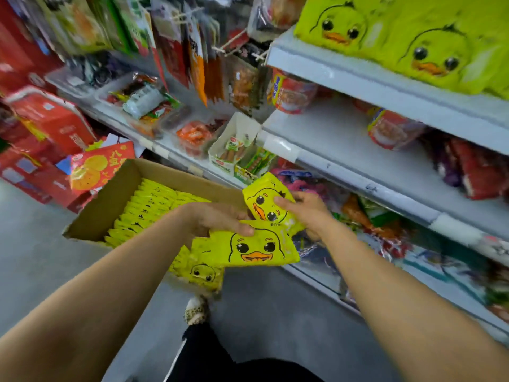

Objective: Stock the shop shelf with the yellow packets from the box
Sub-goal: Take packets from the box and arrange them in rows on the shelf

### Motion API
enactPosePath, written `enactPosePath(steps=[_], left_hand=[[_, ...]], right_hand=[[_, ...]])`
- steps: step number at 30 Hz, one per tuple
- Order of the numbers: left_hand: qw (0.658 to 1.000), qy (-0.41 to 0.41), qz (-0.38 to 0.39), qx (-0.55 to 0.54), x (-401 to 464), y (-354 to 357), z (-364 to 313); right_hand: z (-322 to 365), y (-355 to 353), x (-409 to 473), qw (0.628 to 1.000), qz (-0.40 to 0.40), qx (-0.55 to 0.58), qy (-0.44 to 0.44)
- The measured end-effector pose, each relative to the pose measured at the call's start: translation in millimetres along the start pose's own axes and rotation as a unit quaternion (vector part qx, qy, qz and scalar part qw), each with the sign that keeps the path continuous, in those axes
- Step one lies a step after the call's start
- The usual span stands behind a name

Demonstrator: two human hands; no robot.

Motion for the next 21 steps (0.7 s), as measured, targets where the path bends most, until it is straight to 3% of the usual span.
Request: enactPosePath(steps=[6, 16, 21], left_hand=[[0.993, 0.042, 0.038, 0.102, 15.0, 94.0, -115.0], [0.963, 0.068, 0.051, 0.257, 32.2, 185.9, -275.0], [0.940, 0.094, 0.047, 0.324, 34.6, 213.9, -336.1]], right_hand=[[8.8, -99.7, -112.2, 0.999, 0.003, 0.019, -0.037], [43.3, -234.7, -257.2, 0.975, -0.122, -0.039, -0.183], [60.2, -288.8, -307.2, 0.955, -0.211, 0.008, -0.207]])
Point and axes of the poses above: each hand's wrist, its own x-axis towards the middle knuckle, its own y-axis out of the palm, z = x × y, the point moved 5 cm from there along x, towards the middle knuckle, and after that the axes turned 12 degrees about z, right-handed, at the moved point
